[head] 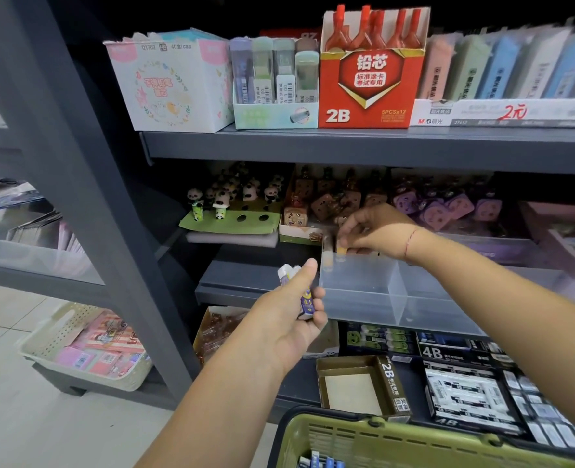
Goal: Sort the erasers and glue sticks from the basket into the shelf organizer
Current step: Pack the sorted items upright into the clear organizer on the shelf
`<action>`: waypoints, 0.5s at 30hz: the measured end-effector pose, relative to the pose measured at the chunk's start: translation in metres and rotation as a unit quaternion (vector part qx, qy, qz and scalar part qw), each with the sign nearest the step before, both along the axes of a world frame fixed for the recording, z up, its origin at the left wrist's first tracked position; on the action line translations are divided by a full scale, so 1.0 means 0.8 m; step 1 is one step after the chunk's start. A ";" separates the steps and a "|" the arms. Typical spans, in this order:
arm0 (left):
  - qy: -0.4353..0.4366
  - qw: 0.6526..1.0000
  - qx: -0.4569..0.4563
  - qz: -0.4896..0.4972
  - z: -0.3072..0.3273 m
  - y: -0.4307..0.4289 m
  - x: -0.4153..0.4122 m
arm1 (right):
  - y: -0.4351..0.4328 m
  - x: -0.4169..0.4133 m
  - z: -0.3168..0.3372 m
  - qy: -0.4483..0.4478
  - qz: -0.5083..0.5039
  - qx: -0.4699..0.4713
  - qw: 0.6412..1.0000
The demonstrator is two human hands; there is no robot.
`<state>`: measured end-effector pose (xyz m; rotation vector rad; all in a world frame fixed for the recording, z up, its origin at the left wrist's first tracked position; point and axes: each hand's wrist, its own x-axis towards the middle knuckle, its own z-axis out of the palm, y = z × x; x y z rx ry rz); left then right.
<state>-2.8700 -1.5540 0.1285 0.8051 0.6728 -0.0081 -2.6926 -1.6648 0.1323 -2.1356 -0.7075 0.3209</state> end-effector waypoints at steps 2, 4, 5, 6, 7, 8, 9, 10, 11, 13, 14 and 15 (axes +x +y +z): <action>0.005 1.000 -0.001 0.000 0.002 -0.002 -0.001 | 0.000 -0.003 -0.004 -0.078 -0.011 -0.049 0.996; 0.004 1.000 -0.009 0.002 0.004 -0.004 -0.001 | -0.001 -0.004 -0.007 -0.116 -0.017 -0.063 0.991; 0.002 1.000 -0.018 0.003 0.005 -0.004 -0.001 | -0.001 -0.005 -0.010 -0.120 -0.012 -0.065 0.991; -0.001 1.000 -0.028 0.006 0.005 -0.004 -0.001 | -0.002 -0.005 -0.012 -0.128 -0.004 -0.072 0.989; -0.005 0.999 -0.040 0.009 0.004 -0.003 0.000 | -0.003 -0.007 -0.014 -0.139 0.002 -0.084 0.987; -0.009 0.999 -0.050 0.012 0.003 -0.002 0.000 | -0.005 -0.009 -0.016 -0.149 0.007 -0.092 0.985; -0.015 0.998 -0.058 0.016 0.002 -0.002 0.001 | -0.007 -0.010 -0.017 -0.152 0.007 -0.094 0.984; -0.022 0.997 -0.065 0.021 0.001 -0.001 0.001 | -0.009 -0.010 -0.017 -0.147 0.007 -0.091 0.985; -0.029 0.997 -0.070 0.025 0.000 -0.001 0.001 | -0.011 -0.011 -0.016 -0.138 0.007 -0.088 0.986; -0.037 0.996 -0.074 0.029 -0.002 -0.001 0.002 | -0.013 -0.014 -0.011 -0.137 0.009 -0.102 0.985; -0.039 0.996 -0.073 0.028 -0.002 -0.002 0.002 | -0.013 -0.016 -0.007 -0.151 0.007 -0.113 0.982; -0.041 0.996 -0.072 0.026 -0.002 -0.003 0.002 | -0.012 -0.020 -0.003 -0.171 0.002 -0.117 0.978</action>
